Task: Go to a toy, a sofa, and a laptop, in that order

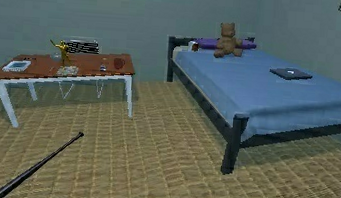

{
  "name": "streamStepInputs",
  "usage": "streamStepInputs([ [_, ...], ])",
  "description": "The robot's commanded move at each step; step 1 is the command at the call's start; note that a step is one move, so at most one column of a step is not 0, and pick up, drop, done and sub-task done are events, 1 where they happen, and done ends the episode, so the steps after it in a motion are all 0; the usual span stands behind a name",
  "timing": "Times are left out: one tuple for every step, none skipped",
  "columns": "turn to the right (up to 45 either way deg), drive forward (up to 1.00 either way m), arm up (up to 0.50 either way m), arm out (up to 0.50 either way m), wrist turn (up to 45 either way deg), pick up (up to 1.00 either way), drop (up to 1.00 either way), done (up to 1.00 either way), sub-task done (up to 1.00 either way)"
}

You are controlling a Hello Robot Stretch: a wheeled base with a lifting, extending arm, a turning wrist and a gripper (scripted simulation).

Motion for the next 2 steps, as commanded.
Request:
streamStepInputs([
  [-3.0,0.00,0.00,0.00,0.0,0.00,0.00,0.00,0.00],
  [-45.0,0.00,0.00,0.00,0.0,0.00,0.00,0.00,0.00],
])
